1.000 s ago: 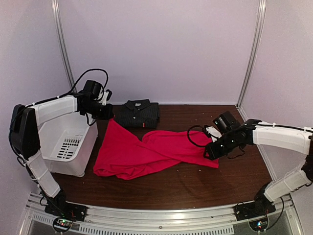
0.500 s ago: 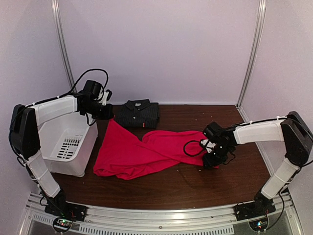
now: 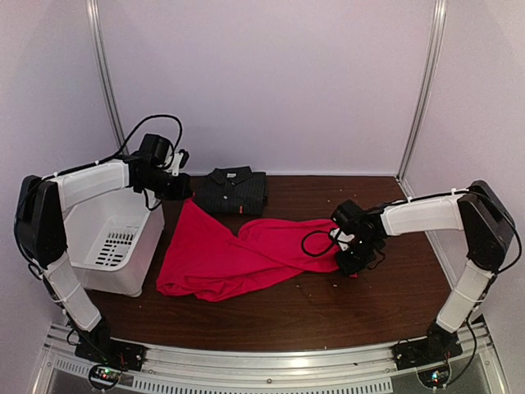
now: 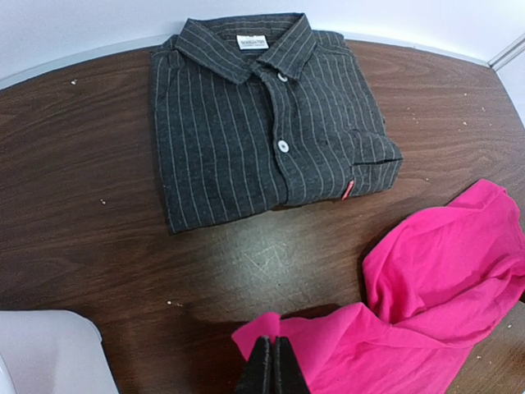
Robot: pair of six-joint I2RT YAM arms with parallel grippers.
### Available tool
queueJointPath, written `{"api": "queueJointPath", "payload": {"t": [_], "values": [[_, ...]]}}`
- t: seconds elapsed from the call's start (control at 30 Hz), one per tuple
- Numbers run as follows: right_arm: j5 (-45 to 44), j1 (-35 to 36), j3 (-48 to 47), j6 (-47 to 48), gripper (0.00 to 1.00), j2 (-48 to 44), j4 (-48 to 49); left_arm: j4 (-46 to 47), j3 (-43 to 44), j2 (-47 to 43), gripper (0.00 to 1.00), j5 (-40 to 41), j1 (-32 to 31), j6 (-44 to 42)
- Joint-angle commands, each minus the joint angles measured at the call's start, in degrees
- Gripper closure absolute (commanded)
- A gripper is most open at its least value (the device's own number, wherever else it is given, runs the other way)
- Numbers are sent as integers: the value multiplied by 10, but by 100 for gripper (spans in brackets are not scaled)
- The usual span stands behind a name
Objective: Fold and stack the mixed laundry pile
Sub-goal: Flatten out the crumpled T-shirt at the center of the board.
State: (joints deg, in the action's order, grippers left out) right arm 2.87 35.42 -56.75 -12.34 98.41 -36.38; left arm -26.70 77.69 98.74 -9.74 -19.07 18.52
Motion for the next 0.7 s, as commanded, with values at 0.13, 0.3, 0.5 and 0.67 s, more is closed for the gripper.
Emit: {"api": "queueJointPath", "payload": {"t": [0.13, 0.3, 0.5, 0.67], "values": [[-98, 5, -36, -31, 100, -212, -77, 37, 14, -138, 100, -2, -61, -26], [-186, -1, -156, -13, 100, -370, -133, 42, 19, -263, 100, 27, -101, -39], [-245, -2, -290, 7, 100, -435, -153, 70, 37, -370, 100, -30, -109, -40], [-196, -2, -374, 18, 100, -455, -134, 70, 94, -392, 100, -127, -116, -28]]}}
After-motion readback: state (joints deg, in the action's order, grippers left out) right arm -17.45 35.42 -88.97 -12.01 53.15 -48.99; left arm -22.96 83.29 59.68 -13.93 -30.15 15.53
